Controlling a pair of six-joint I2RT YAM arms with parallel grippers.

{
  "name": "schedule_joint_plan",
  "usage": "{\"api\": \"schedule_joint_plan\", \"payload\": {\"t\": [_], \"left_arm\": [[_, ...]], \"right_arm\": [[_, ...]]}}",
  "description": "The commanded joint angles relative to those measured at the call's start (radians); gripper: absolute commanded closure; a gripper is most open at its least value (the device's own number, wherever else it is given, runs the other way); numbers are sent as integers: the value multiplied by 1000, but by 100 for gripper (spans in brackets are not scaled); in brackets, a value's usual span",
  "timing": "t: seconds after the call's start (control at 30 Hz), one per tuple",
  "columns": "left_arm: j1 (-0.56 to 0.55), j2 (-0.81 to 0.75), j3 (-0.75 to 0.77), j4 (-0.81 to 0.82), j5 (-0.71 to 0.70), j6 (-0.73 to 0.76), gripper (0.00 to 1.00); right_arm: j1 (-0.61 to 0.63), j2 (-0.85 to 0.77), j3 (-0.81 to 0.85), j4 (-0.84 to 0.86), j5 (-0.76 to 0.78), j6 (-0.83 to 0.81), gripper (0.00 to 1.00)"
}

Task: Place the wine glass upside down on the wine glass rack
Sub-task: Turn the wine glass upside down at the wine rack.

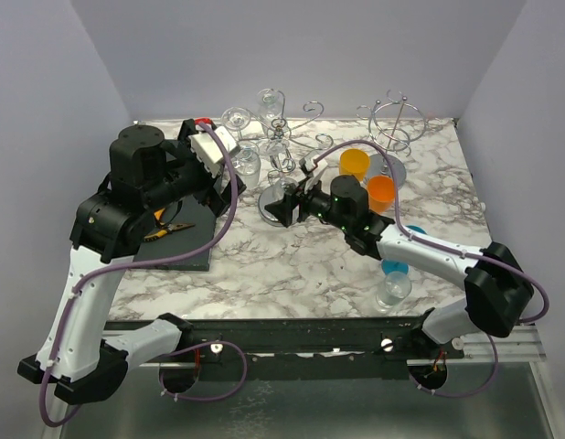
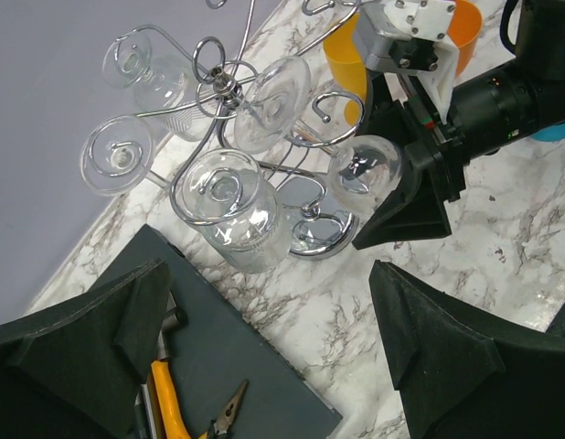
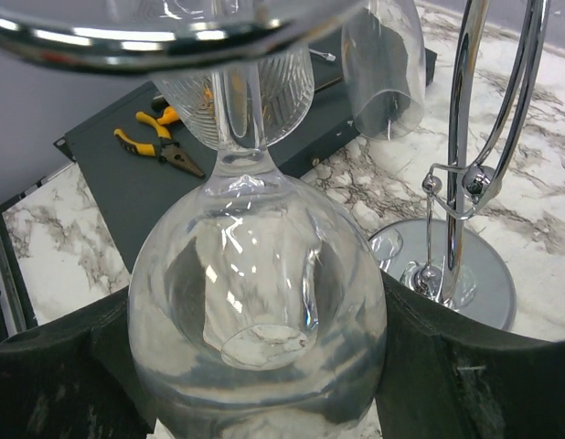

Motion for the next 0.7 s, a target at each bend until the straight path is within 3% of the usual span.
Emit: {"api": "schedule_joint_plan", "payload": {"t": [0.0,0.57,0.6,0.67], "left_arm": [[-1,9,27,-4,-48,-13,1],[-1,48,60,-2,-60,-18,1],[-1,49,61,-1,-64,-17,1],[-1,54,66,1,-69,-22,1]], "right_arm": [[1,-53,-17,76,-68,-36,79],[1,-138,-168,211,-43,30,80],[1,-133,-171,214,-37,35,78],[1,-115,-172,211,-27,51,64]]}}
